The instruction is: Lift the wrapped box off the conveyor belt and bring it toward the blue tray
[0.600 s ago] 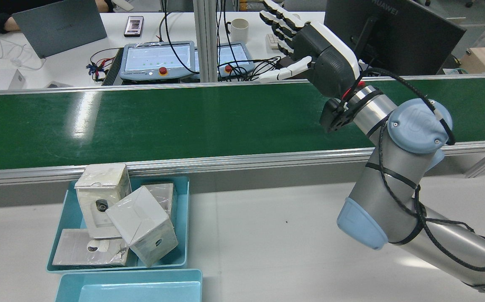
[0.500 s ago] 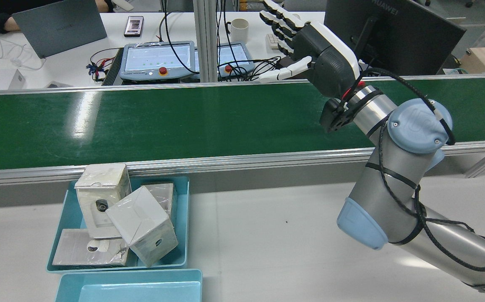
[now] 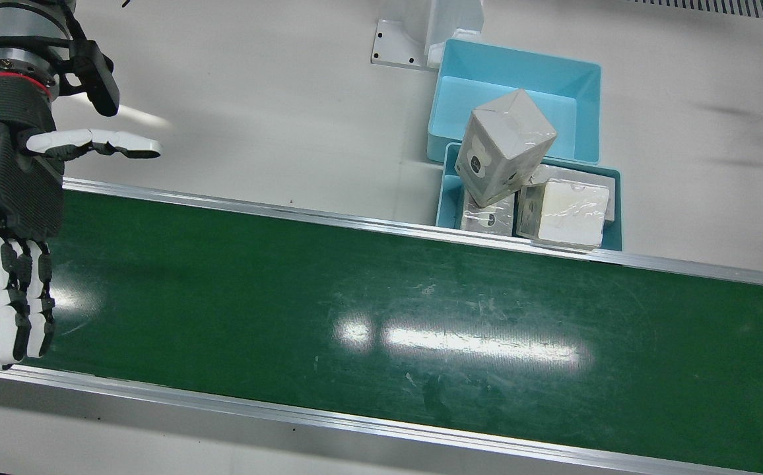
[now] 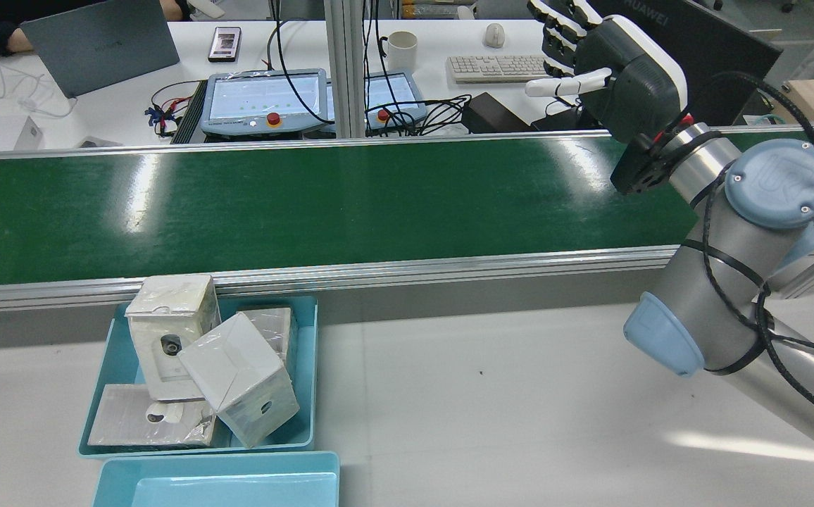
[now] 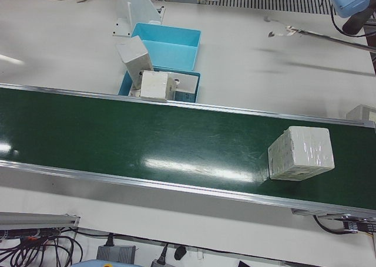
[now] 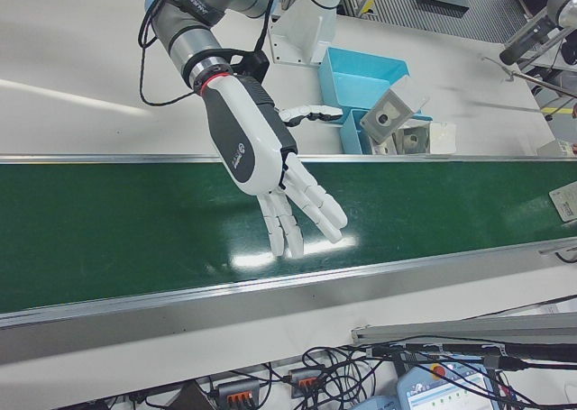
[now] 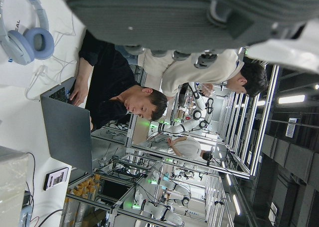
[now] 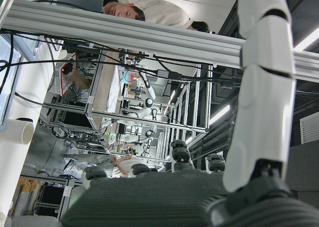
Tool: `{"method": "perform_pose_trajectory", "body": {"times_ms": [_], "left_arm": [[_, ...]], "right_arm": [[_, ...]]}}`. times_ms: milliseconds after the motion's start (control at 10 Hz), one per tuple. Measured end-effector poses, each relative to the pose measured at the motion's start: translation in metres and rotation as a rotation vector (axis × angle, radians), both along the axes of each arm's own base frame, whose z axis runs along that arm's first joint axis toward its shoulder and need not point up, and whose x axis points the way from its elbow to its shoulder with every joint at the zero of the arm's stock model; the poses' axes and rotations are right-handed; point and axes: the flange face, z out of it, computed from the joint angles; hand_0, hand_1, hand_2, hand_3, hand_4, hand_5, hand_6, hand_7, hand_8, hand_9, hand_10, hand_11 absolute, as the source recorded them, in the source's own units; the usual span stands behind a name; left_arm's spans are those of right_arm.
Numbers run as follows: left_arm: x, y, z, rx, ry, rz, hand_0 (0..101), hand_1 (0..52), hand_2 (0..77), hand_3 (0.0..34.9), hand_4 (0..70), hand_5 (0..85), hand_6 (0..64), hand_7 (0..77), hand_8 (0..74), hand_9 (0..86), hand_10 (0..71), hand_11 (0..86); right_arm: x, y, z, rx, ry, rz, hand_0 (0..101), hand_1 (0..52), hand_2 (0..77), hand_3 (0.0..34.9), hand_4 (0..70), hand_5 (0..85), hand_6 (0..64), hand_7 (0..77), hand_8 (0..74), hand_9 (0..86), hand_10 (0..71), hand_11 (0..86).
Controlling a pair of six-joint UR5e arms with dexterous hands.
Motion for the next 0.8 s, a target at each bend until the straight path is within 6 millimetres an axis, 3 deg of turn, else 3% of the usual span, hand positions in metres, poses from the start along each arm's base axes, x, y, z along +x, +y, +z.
{"method": "perform_pose_trajectory", "body": {"times_ms": [100,200,600,800], "left_arm": [[0.0,0.0,0.0,0.0,0.0,0.0,0,0.0,0.5,0.0,0.0,1.1,0.0,0.0,0.0,0.0,0.0,0.0],[0.0,0.0,0.0,0.0,0.0,0.0,0,0.0,0.5,0.0,0.0,1.1,0.0,0.0,0.0,0.0,0.0,0.0],[0.0,0.0,0.0,0.0,0.0,0.0,0,0.0,0.5,0.0,0.0,1.1,0.0,0.0,0.0,0.0,0.0,0.0],[0.0,0.0,0.0,0.0,0.0,0.0,0,0.0,0.5,0.0,0.0,1.1,0.0,0.0,0.0,0.0,0.0,0.0]], "right_arm": [[-0.0006,0.0006,0.0014,-0.002,-0.003,-0.003,46,13.6,14.2,26.0,0.0,3.3,0.0,0.5,0.0,1.6,0.0,1.1],[-0.0013,0.0011,0.0019,-0.003,-0.005,-0.005,46,12.0,14.7,23.9,0.0,4.4,0.0,0.5,0.5,1.1,0.0,1.1],[-0.0028,0.0015,0.0017,-0.003,-0.015,-0.011,46,13.1,15.8,21.7,0.0,6.0,0.0,0.5,1.6,1.1,0.0,1.1],[-0.0048,0.0022,0.002,-0.003,-0.015,-0.015,44,10.4,13.6,19.8,0.0,5.5,0.0,1.1,1.6,1.1,0.0,1.1]]}}
